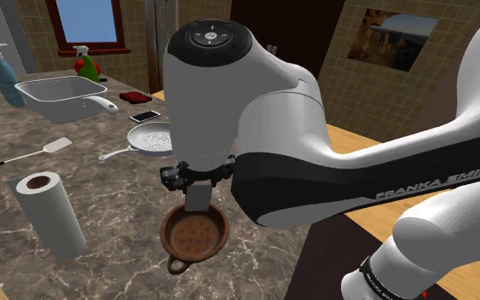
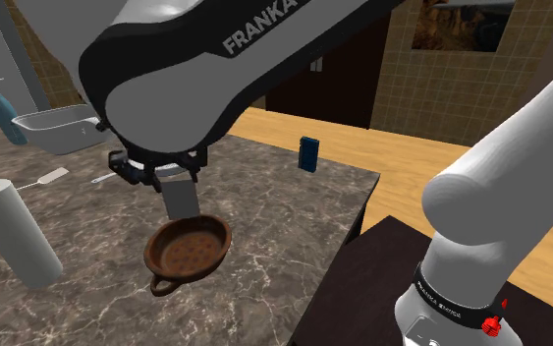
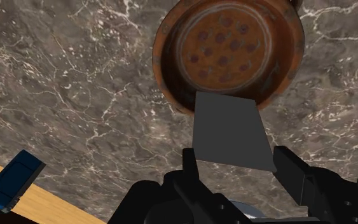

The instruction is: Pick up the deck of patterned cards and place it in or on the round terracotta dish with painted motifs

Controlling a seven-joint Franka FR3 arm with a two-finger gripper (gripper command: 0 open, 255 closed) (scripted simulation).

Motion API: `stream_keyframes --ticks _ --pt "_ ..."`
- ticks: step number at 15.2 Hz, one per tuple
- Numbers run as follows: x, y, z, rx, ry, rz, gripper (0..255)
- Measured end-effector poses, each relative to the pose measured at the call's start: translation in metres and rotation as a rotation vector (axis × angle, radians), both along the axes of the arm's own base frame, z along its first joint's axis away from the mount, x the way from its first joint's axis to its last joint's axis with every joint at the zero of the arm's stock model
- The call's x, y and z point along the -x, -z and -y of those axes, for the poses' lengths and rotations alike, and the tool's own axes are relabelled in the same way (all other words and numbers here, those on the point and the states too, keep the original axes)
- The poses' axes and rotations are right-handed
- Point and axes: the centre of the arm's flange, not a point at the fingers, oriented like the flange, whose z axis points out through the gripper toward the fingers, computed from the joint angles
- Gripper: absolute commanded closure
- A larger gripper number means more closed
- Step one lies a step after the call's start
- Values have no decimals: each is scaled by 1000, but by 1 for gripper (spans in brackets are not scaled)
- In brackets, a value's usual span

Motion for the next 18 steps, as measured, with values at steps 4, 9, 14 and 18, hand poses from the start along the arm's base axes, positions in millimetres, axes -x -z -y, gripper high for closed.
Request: stream_keyframes --ticks 4,9,14,18 --pt "0 20 0 0 0 0 255" --pt "-1 46 0 0 0 0 255" --pt "-1 57 -1 0 0 0 255" --pt "-1 57 -1 -1 0 0 0"
